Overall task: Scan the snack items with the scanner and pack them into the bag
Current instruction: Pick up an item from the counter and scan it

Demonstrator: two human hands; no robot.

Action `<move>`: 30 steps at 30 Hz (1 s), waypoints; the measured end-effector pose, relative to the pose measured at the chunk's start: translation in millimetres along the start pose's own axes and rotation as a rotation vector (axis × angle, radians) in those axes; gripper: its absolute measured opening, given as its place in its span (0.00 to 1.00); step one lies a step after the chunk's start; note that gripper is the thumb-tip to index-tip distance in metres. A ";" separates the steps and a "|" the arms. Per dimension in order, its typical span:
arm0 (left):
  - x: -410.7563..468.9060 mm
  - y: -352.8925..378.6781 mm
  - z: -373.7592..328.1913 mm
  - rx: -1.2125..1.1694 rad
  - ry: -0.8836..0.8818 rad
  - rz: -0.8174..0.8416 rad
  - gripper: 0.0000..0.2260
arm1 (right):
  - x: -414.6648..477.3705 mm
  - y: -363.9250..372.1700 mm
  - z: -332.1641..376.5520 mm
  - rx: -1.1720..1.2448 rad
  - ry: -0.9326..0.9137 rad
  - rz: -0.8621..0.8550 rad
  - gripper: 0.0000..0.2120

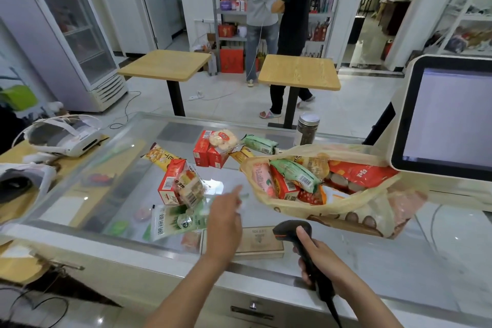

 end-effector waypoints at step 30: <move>-41.1 -6.6 3.8 0.620 -0.317 0.801 0.26 | -16.0 -12.0 -4.4 0.016 0.108 -0.036 0.35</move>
Point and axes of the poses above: each hand's wrist, its own x-axis towards the middle knuckle, its own y-axis out of the palm, z = x × y, the point moved 3 cm from there along x, towards the middle knuckle, and after that the axes turned 12 degrees about -x, right-handed, at the moved point
